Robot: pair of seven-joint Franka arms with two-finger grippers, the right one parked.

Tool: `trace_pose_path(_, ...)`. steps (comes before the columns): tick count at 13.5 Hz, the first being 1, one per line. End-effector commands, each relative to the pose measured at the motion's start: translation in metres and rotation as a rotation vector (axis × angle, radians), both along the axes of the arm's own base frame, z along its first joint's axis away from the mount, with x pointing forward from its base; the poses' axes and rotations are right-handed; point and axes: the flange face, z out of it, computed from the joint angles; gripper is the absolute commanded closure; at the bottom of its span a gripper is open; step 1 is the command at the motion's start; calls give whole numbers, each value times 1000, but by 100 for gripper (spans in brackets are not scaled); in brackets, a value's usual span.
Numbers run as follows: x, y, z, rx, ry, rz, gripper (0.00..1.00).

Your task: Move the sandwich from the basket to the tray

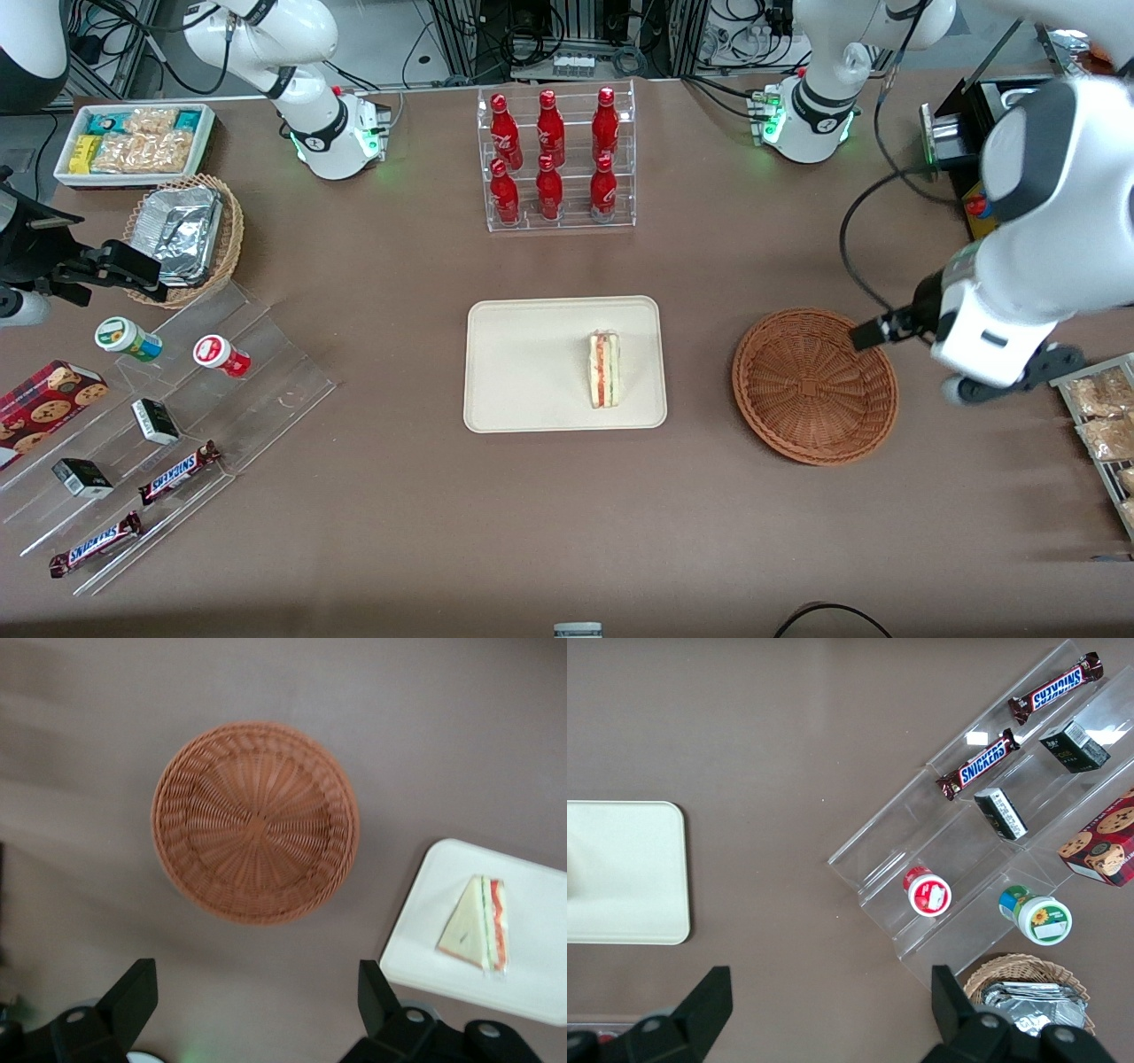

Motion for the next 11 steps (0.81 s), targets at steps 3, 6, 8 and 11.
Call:
trace_pose_path(3,-36,58,18,-52,9,12,0)
trace_pose_path(6,-42,76,23,-84,46,-73,0)
trace_pose_path(8,-44,79,27,-73,36,-108,0)
trace_pose_path(11,-55,90,46,-58,11,-110,0)
